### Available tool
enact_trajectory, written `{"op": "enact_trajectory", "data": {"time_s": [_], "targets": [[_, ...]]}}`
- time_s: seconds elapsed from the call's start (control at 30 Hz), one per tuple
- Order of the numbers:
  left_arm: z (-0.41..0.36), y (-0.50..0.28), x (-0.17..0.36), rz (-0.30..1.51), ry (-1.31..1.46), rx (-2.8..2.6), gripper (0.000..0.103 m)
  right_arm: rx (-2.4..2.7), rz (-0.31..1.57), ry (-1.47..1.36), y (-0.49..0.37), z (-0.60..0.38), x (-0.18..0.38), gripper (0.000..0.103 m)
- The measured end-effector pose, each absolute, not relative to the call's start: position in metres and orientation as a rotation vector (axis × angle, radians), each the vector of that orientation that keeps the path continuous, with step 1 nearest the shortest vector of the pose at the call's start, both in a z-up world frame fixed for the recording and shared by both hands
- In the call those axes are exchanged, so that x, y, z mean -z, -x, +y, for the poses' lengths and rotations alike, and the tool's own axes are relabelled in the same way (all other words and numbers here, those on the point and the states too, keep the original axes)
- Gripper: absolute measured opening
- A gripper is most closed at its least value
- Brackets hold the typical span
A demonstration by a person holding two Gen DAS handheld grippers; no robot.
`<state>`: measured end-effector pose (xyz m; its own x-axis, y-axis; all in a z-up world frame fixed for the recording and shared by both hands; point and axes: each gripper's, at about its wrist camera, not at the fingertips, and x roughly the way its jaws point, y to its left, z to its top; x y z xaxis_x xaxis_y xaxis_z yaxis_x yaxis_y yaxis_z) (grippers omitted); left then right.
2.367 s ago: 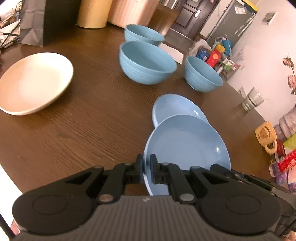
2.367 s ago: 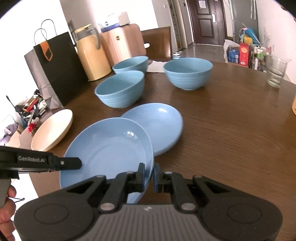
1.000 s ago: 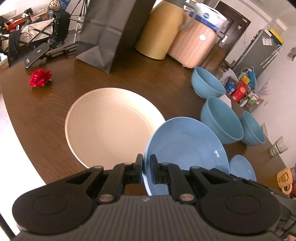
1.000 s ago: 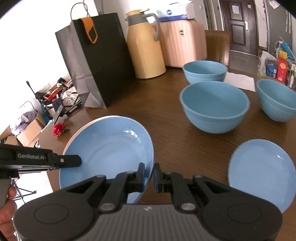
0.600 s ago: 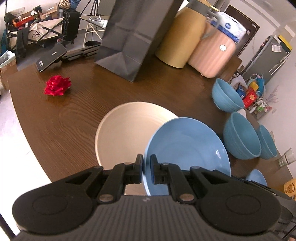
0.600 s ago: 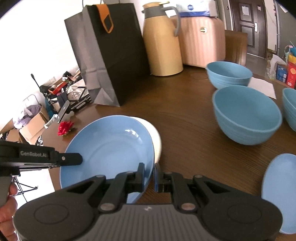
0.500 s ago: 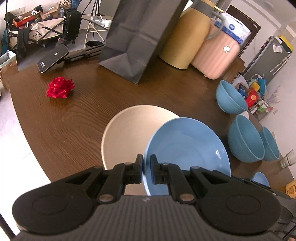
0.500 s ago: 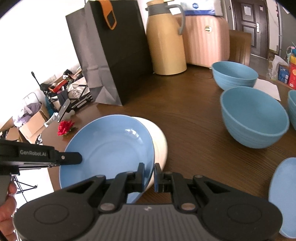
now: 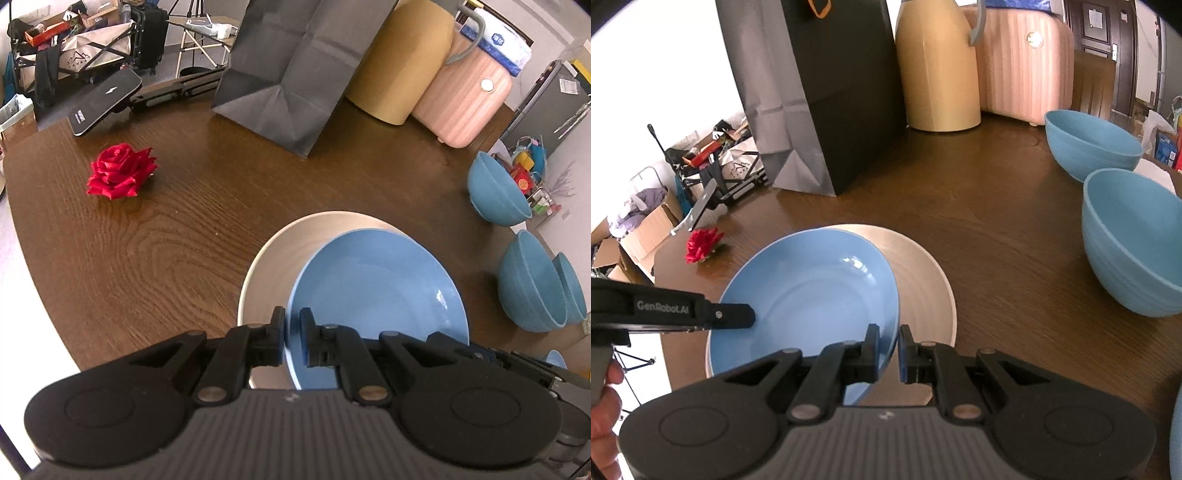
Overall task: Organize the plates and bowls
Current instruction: 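Lower the blue plate into the cream plate and open both grippers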
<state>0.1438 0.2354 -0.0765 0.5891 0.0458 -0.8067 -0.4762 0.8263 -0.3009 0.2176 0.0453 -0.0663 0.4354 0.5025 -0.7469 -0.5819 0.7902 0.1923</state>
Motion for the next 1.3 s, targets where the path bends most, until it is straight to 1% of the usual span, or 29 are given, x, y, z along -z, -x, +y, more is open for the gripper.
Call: {"op": "enact_trajectory", "data": {"time_s": [0.4,0.57,0.6,0.63,0.67,0.7,0.73,0.77,0.8,0.83,0.87,0.9,0.93,0.97,1.03,1.1,1.13,1.17,1.3], "targets": [[0.236,-0.156,0.086,0.915,0.484,-0.317,0.009,-0.666,0.887,0.148,-0.221,0.055,0.076,0.012],[0.234,-0.156,0.087,0.907,0.472,-0.3,0.011,-0.67,0.883,0.137,-0.222,0.054,0.078,0.013],[0.234,-0.155,0.087,0.904,0.469,-0.297,0.012,-0.673,0.885,0.135,-0.222,0.053,0.079,0.015],[0.234,-0.155,0.087,0.902,0.466,-0.297,0.015,-0.669,0.883,0.139,-0.221,0.053,0.079,0.016],[0.234,-0.154,0.087,0.896,0.462,-0.295,0.02,-0.666,0.881,0.146,-0.221,0.054,0.079,0.019],[0.234,-0.153,0.085,0.887,0.458,-0.291,0.024,-0.662,0.877,0.15,-0.22,0.053,0.079,0.026],[0.234,-0.152,0.083,0.876,0.453,-0.288,0.034,-0.664,0.87,0.147,-0.22,0.053,0.078,0.032],[0.234,-0.15,0.08,0.861,0.452,-0.282,0.046,-0.665,0.862,0.145,-0.218,0.052,0.077,0.036],[0.234,-0.148,0.077,0.842,0.447,-0.277,0.051,-0.663,0.85,0.145,-0.217,0.052,0.075,0.044],[0.232,-0.146,0.073,0.827,0.437,-0.272,0.057,-0.665,0.837,0.144,-0.215,0.051,0.073,0.049],[0.231,-0.145,0.07,0.814,0.424,-0.268,0.063,-0.672,0.824,0.139,-0.213,0.049,0.07,0.051],[0.23,-0.143,0.066,0.801,0.414,-0.264,0.067,-0.677,0.813,0.133,-0.211,0.048,0.067,0.054],[0.229,-0.141,0.064,0.791,0.404,-0.267,0.079,-0.682,0.799,0.127,-0.208,0.046,0.064,0.058],[0.228,-0.139,0.061,0.781,0.392,-0.278,0.087,-0.683,0.789,0.124,-0.206,0.044,0.061,0.061],[0.227,-0.134,0.054,0.748,0.373,-0.283,0.087,-0.684,0.758,0.121,-0.2,0.039,0.055,0.076],[0.228,-0.13,0.048,0.73,0.375,-0.265,0.094,-0.686,0.732,0.112,-0.194,0.033,0.049,0.085],[0.229,-0.128,0.046,0.726,0.376,-0.266,0.1,-0.682,0.725,0.109,-0.191,0.031,0.046,0.087],[0.229,-0.126,0.044,0.718,0.374,-0.267,0.102,-0.674,0.718,0.106,-0.189,0.028,0.044,0.089],[0.228,-0.119,0.036,0.718,0.352,-0.269,0.103,-0.627,0.717,0.095,-0.185,0.015,0.04,0.103]]}}
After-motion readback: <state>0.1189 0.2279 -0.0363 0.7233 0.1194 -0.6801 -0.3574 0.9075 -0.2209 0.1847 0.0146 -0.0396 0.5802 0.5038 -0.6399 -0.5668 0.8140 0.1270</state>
